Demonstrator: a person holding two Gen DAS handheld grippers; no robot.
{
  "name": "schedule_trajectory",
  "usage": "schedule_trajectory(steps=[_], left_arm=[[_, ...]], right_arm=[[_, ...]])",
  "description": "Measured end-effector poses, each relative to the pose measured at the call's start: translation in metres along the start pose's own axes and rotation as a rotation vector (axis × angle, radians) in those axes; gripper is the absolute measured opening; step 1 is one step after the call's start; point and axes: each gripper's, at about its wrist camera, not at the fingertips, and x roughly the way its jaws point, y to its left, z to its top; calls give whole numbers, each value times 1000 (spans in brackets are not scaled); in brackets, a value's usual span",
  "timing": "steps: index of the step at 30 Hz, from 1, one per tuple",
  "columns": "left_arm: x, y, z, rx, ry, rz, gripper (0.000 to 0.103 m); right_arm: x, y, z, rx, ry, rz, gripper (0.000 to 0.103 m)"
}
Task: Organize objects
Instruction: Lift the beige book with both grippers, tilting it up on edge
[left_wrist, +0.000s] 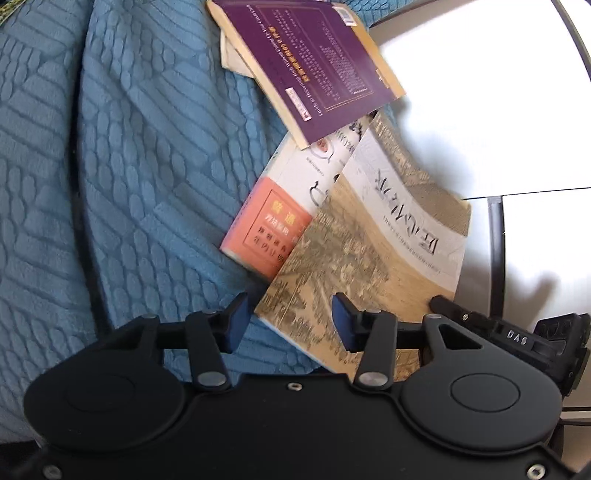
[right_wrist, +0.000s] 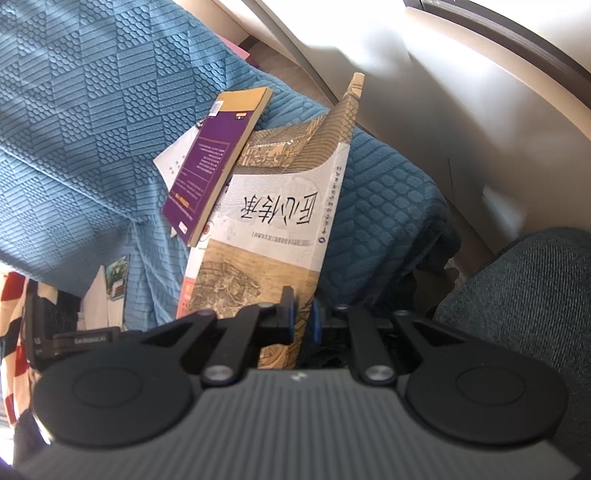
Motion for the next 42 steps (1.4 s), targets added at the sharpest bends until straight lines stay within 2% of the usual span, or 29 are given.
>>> schedule_trajectory(steps=[6,10,12,13,18,22,28,35,41,42], left_arm=[[9,0,11,15,11,-65,49],[13,-3,6,52,25,-40,37],[14,-5,3,66,26,-22,24],[13,-4,0,76,24,-6,21],[13,-15,-12,111,9,15,16],[7,-26,-27,134,2,4,14],[13,-30,-37,150,1,50,14],[19,-14,-22,92,-10,-8,32],[32,-18,-13,86,3,-60,36],[33,-20,-12,87,1,-71,41]], right_arm=[[-3,-3,1,-7,5,3,12],[-1,-5,2,-2,9,-3,12],[0,-7,3,4,9,-12,12],[1,-8,3,3,11,-16,13],[3,-12,6,-19,25,-30,14],[0,-12,9,-37,24,-42,14],[2,-14,8,-45,35,-68,17],[8,-12,11,-37,39,-91,28],[18,-10,14,-30,28,-126,37],[20,-11,14,-18,25,-130,39]])
